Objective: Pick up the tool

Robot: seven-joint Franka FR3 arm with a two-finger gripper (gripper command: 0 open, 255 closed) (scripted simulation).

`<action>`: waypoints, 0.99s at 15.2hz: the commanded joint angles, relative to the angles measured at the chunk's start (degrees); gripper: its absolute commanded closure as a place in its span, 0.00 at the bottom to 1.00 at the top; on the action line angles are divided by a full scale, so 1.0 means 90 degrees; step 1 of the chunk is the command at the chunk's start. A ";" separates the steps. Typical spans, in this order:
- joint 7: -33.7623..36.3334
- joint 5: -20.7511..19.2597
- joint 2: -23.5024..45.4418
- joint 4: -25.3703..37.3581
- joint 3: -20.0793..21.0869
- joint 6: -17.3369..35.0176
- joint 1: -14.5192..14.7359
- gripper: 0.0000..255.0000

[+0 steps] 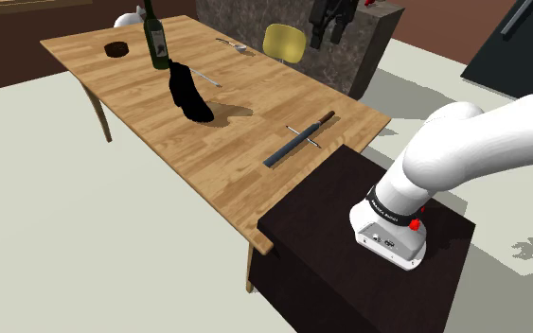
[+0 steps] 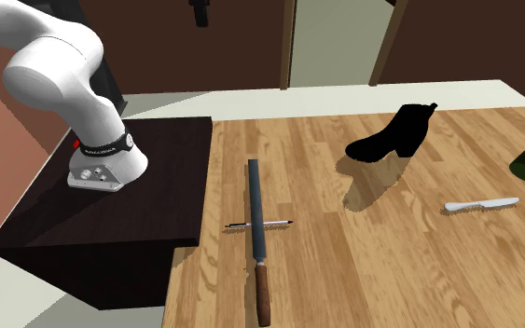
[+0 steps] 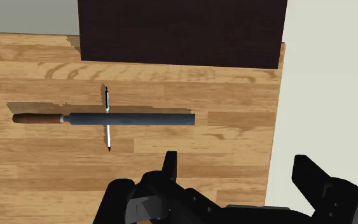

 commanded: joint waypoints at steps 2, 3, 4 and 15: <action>-0.0308 -0.0094 -0.0084 -0.0231 -0.0096 0.0137 0.0039 0.00; -0.0615 -0.0193 -0.0158 -0.0454 -0.0199 0.0278 0.0079 0.00; -0.0921 -0.0297 -0.0222 -0.0669 -0.0305 0.0422 0.0114 0.00; -0.4307 -0.1687 -0.0007 -0.2411 -0.1777 0.2444 0.0325 0.00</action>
